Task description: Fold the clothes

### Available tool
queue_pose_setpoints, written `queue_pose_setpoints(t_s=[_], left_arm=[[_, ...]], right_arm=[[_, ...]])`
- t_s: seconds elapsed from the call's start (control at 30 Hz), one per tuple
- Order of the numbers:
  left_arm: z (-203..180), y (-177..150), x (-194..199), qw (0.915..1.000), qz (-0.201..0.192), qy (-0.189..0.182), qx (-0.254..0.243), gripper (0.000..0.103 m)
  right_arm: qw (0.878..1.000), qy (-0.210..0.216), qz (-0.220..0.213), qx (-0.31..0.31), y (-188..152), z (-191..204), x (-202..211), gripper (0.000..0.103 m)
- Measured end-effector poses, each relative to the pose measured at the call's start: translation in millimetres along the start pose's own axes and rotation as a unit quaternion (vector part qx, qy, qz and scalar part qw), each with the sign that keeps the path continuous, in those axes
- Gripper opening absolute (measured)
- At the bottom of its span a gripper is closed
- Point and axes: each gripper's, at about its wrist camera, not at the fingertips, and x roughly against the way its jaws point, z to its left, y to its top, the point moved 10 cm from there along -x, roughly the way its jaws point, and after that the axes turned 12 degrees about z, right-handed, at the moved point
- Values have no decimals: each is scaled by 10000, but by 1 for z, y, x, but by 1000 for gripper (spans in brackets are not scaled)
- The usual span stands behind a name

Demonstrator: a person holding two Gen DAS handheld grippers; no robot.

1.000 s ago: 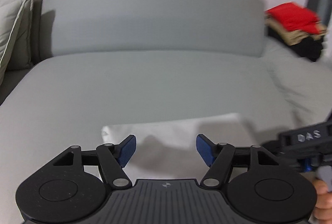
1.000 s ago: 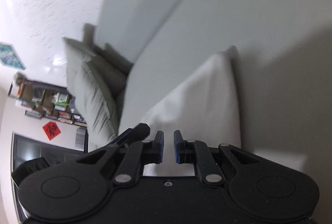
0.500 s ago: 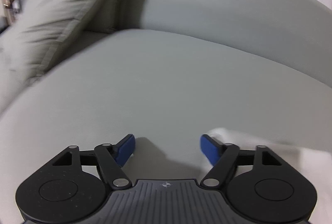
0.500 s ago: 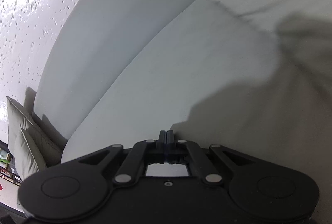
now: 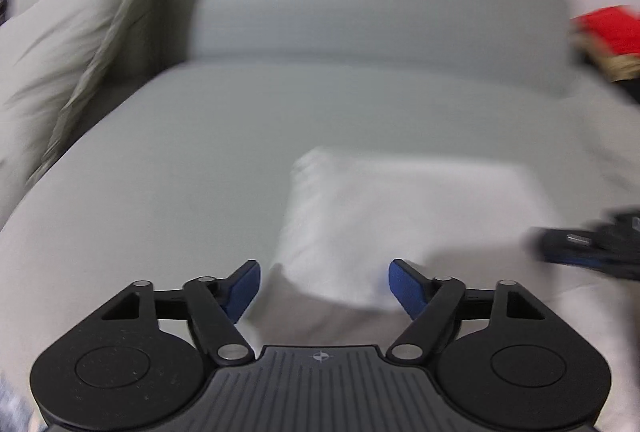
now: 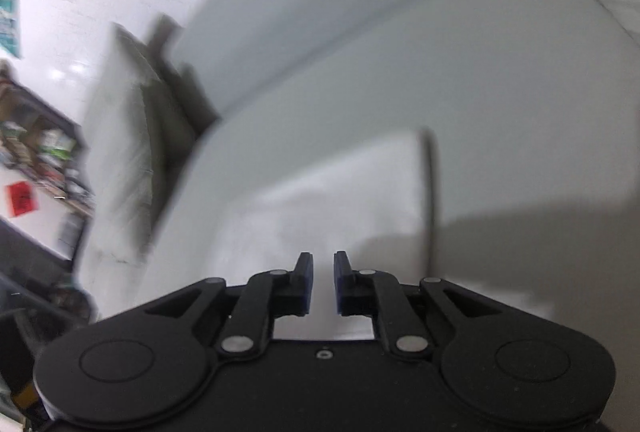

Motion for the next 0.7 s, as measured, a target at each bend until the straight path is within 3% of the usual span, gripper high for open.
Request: queue_pose_setpoints(t_s=[0.03, 0.07, 0.1, 0.13, 0.17, 0.23, 0.3, 0.33, 0.37, 0.43, 0.53, 0.63, 0.7], left_arm=[[14, -3, 1, 9993, 67, -87, 363, 78], [27, -5, 6, 9981, 75, 75, 599, 77], [40, -7, 13, 9969, 38, 385, 686, 66], [50, -10, 21, 9955, 7, 618, 720, 62], [58, -14, 27, 9951, -4, 628, 765, 62], [69, -23, 39, 9958, -17, 278, 875, 64], [73, -32, 55, 9967, -124, 108, 792, 65], [71, -38, 64, 9977, -193, 72, 650, 68], [64, -43, 74, 9985, -259, 14, 487, 68], [42, -53, 89, 9992, -346, -182, 94, 69], [9, -62, 93, 9975, -439, -165, -524, 69], [-22, -65, 87, 9941, -475, -131, -971, 68], [-37, -68, 71, 9920, -381, -172, -1190, 69]], right_arm=[[9998, -135, -9, -123, -1, -10, -5, 0], [9983, 72, -133, -564, 0, -27, 2, 0], [9943, 260, -262, -1001, 2, -43, 10, 0], [9892, 98, -468, -1386, 3, -62, 24, 0], [9861, -105, -635, -1532, 5, -76, 38, 0], [9867, -203, -635, -1484, 4, -87, 57, 3], [9885, -264, -535, -1392, -2, -87, 73, 16], [9903, -252, -478, -1281, -8, -81, 80, 24], [9925, -231, -400, -1133, -11, -69, 82, 25], [9973, -72, -257, -688, -28, -47, 92, 25], [9996, -6, 13, 286, -50, -3, 94, 25], [9889, -346, 283, 1414, -69, 37, 77, 25], [9772, -779, 299, 1951, -77, 44, 60, 25]])
